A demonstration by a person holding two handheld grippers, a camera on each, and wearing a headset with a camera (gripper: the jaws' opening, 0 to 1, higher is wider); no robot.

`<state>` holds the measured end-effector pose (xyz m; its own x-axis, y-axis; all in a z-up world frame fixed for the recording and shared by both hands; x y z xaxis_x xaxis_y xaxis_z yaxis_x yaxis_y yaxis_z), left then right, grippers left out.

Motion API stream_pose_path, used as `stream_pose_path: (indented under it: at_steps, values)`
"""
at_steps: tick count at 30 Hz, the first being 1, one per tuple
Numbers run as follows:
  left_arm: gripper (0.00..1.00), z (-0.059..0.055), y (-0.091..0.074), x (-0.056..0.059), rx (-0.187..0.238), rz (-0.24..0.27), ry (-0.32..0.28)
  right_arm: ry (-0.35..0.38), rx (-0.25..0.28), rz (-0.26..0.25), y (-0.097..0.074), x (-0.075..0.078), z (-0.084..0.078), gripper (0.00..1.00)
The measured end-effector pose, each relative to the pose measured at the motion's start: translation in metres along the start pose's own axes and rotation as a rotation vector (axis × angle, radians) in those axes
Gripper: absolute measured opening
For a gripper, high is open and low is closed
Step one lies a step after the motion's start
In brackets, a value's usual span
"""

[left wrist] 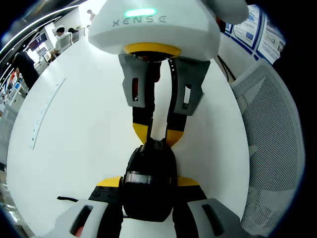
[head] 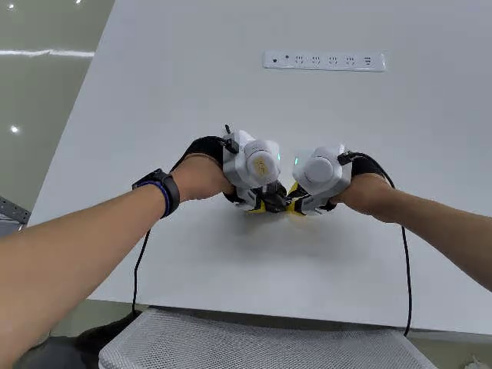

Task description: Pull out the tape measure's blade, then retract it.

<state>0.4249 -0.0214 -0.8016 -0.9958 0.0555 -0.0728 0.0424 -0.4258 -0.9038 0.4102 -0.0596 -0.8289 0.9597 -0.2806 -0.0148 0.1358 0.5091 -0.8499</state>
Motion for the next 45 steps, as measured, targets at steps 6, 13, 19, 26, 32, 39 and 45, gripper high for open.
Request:
stream_pose_path:
  at_steps: [6,13,19,26,32,39,45]
  values:
    - [0.35,-0.001,0.000,0.001,-0.017,-0.003,-0.005,-0.039,-0.002,-0.001,0.000,-0.002,-0.001,0.14]
    - [0.35,-0.002,0.001,0.002,-0.027,0.005,-0.008,-0.024,0.025,-0.015,-0.003,-0.002,-0.004,0.14]
    - [0.35,-0.001,0.003,0.002,-0.039,0.007,-0.026,-0.027,0.034,-0.029,-0.003,-0.002,-0.003,0.13]
    - [0.36,-0.003,0.003,0.001,-0.056,0.020,-0.051,-0.049,0.033,-0.053,-0.005,-0.002,-0.004,0.13]
    - [0.36,-0.003,0.003,0.002,-0.058,0.030,-0.064,-0.055,0.035,-0.049,-0.007,-0.001,-0.007,0.13]
    - [0.36,-0.003,0.003,0.002,-0.065,0.033,-0.070,-0.054,0.041,-0.042,-0.009,-0.001,-0.012,0.13]
    - [0.36,-0.003,0.003,0.003,-0.072,0.030,-0.070,-0.053,0.041,-0.042,-0.012,-0.001,-0.016,0.13]
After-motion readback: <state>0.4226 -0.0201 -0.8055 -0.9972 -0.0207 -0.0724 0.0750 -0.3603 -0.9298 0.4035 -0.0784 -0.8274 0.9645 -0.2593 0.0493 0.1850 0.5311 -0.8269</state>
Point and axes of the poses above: the centre of the closed fingertips' face, and the gripper's own axes: y roughly forward along the fingers, x roughly to its right, z roughly out of its top, the point moved 1 cm from there along -y, roughly backward along the fingers
